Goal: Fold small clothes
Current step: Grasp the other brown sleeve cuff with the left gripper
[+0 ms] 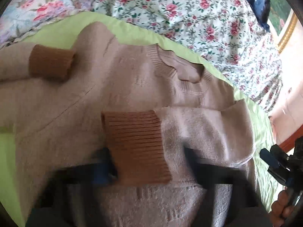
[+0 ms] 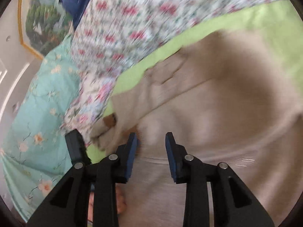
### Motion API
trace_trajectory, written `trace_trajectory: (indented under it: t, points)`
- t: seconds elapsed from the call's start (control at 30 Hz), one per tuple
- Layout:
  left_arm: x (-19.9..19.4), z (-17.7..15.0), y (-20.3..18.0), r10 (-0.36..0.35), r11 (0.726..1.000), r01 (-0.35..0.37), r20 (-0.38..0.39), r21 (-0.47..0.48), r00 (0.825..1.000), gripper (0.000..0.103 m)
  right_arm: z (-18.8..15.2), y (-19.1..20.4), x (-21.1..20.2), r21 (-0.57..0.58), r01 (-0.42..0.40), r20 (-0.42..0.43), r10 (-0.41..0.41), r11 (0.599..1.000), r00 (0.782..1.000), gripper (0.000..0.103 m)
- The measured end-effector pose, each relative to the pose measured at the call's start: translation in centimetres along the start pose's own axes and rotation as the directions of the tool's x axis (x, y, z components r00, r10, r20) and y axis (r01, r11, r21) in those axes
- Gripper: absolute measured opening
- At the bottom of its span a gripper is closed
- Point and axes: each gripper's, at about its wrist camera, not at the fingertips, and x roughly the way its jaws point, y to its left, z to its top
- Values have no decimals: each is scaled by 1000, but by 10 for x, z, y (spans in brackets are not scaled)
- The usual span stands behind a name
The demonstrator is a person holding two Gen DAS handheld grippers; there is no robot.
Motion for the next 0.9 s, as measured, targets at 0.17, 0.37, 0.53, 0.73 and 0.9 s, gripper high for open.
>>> trace_trajectory:
  t: [0.17, 0.37, 0.53, 0.73, 0.9]
  points:
    - [-29, 1, 5, 58, 996, -64, 82, 69, 995, 7, 6, -44, -49, 18, 180, 88, -180, 984, 980, 33]
    - [-28, -5, 24, 41, 999, -42, 46, 31, 998, 7, 40, -89, -40, 64, 314, 74, -318, 947, 945, 59]
    - [-25, -8, 22, 50, 998, -51, 42, 37, 998, 7, 69, -109, 14, 11, 392, -4, -392, 920, 920, 67]
    - [-32, -9, 15, 52, 993, -58, 58, 104, 997, 8, 77, -119, 22, 0, 390, -36, -390, 921, 920, 8]
    - [-18, -16, 12, 125, 980, -126, 18, 157, 992, 17, 77, -119, 20, -20, 488, -26, -489, 872, 872, 10]
